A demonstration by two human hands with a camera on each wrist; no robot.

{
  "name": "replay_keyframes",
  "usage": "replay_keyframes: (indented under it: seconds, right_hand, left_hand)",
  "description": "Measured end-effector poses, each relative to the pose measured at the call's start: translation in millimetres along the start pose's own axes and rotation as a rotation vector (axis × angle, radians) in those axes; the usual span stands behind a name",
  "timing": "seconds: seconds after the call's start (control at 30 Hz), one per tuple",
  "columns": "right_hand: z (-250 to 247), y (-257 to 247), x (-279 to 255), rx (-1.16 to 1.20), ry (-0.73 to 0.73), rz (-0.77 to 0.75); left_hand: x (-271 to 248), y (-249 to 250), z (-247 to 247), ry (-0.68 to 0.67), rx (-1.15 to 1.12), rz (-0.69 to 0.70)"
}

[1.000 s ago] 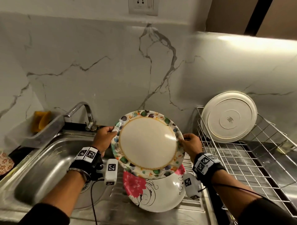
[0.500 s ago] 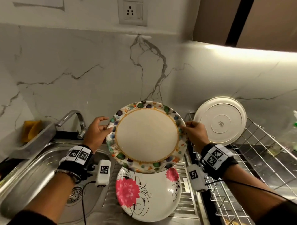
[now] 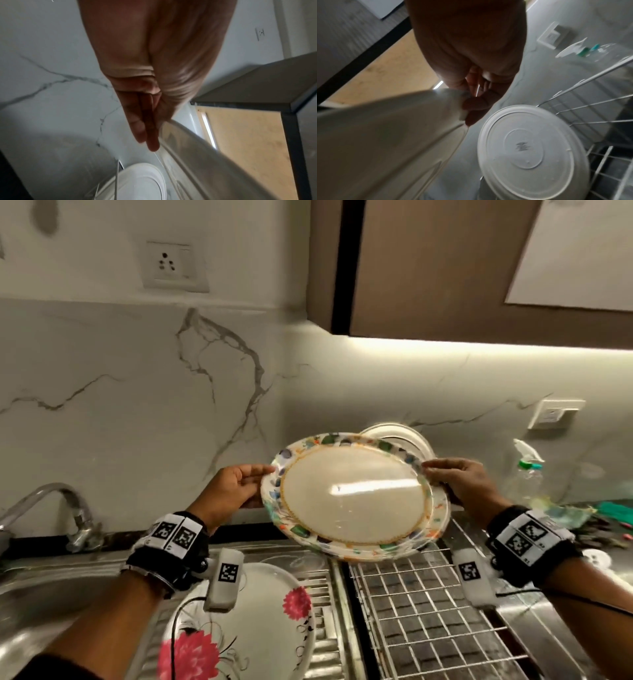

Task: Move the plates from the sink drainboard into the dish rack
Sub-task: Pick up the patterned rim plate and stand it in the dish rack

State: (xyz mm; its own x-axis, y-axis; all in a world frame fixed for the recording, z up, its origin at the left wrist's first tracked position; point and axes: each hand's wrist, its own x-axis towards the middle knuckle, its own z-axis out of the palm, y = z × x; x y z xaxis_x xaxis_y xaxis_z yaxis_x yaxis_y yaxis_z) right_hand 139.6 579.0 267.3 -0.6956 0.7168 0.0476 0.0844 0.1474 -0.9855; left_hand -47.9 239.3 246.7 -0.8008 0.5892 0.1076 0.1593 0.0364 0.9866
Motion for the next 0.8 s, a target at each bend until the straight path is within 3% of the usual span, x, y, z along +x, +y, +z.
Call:
replay_keyframes:
  seconds: [0.1,0.37,0.57,0.8]
  right_hand:
    - [-46,21,12,0.020,0.016,0.076]
    - [-132,69,54,0.206,-0.014,0.214]
    - [-147,81,81,0.356,-0.075,0.280]
    - [-125,104,119,0.203,-0.250,0.138]
  left_hand:
    - [14,-4,43,-0.069,0.049,0.030]
    - [51,-4,141,-0.006,0.144,0.048]
    - [73,-9,176,0.097,0.114,-0.037]
    - [93,-34,184,0.231,0.130,-0.151]
